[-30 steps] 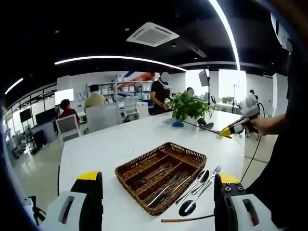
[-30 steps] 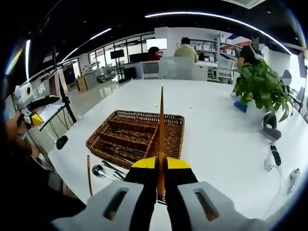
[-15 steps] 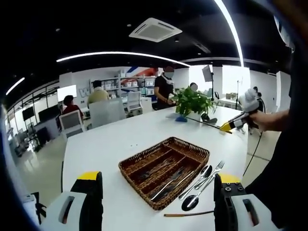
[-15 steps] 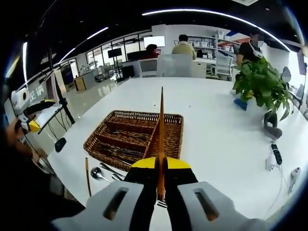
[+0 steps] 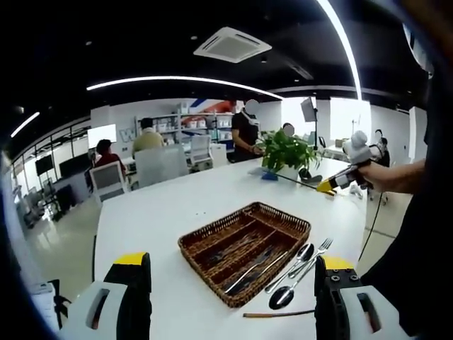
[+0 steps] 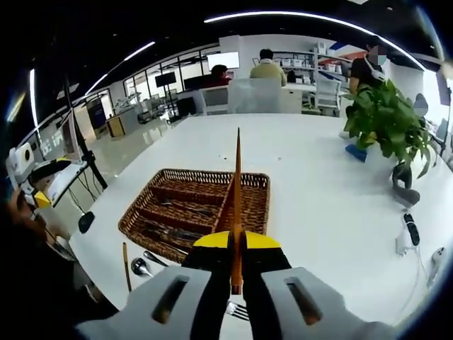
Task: Arrange the knives, forks, and spoons in their matching storage slots by inserting each utensil handle-first until every utensil is classified and aligned in the correct compartment
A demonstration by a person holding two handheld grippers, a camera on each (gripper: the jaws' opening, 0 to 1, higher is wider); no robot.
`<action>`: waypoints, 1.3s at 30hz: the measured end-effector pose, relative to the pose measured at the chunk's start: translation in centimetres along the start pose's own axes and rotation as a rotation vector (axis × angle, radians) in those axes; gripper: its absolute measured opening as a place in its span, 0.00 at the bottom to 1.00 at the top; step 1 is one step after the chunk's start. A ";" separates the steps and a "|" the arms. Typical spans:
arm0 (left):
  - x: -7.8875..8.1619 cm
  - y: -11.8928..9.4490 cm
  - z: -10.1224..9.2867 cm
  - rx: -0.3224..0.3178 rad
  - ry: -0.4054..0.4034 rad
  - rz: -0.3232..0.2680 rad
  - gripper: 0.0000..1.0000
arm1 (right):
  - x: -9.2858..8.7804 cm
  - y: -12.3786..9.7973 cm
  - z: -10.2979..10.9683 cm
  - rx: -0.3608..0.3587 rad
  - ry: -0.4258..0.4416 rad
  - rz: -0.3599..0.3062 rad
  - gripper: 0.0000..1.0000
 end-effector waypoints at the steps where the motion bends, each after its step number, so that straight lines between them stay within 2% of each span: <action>1: 0.0 -0.1 0.1 0.001 0.002 0.000 1.00 | 0.1 0.2 0.0 0.000 0.001 0.001 0.02; 11: -0.2 -0.7 1.2 0.022 0.001 0.001 1.00 | 0.6 1.8 -0.1 -0.003 -0.009 0.018 0.02; 20: -0.4 -0.7 1.9 0.014 -0.001 0.010 1.00 | 0.7 3.2 -0.4 -0.006 0.017 0.046 0.02; 30: -0.5 -0.6 2.6 0.020 -0.008 0.002 1.00 | 1.6 4.4 -0.8 -0.017 0.025 0.044 0.02; 35: -0.7 -0.4 2.5 0.029 -0.023 -0.002 1.00 | 2.1 4.5 -1.0 -0.018 0.023 0.039 0.02; 39: -0.8 -0.2 1.9 0.025 -0.005 0.003 1.00 | 2.2 4.6 -1.3 -0.019 0.021 0.037 0.02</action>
Point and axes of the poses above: the point that each gripper's makers call its tool centre point, and the gripper's own axes: y roughly forward along the fingers, z roughly to its left, x roughly out of its top, the point moved 5 cm from there along -y, roughly backward along the fingers, and after that the axes turned 7 degrees about x, right-handed, at the moved point
